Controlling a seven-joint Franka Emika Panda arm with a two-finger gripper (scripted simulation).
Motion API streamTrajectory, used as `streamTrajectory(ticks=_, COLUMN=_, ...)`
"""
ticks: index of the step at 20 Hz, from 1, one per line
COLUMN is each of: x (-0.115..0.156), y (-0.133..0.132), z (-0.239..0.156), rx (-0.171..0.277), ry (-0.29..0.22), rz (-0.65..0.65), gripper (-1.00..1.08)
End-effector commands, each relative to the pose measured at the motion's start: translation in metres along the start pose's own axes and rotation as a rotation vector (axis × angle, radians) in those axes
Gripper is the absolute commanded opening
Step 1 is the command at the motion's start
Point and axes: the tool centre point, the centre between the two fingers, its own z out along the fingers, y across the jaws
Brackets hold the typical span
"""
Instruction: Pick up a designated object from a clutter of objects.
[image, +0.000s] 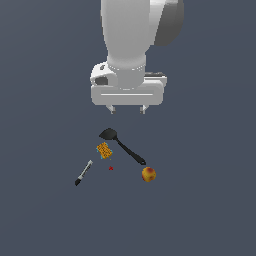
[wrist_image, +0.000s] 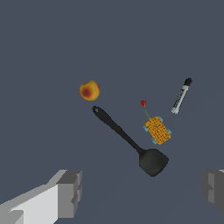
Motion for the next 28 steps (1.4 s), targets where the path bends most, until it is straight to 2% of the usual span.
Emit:
streamTrajectory(ticks=1, x=0.000, y=0.000, z=0.000, rx=0.000, ry=0.000, rz=0.000, gripper=1.00)
streamTrajectory(ticks=11, x=0.006, y=0.013, z=-0.018, rx=0.013, ry=0.044, rz=0.003, gripper=1.00)
streamTrajectory(ticks=20, x=0.007, y=0.012, z=-0.016, rx=0.013, ry=0.042, rz=0.010, gripper=1.00)
streamTrajectory(ticks=28, x=0.016, y=0.007, z=-0.005, rx=0.014, ry=0.039, rz=0.074, gripper=1.00)
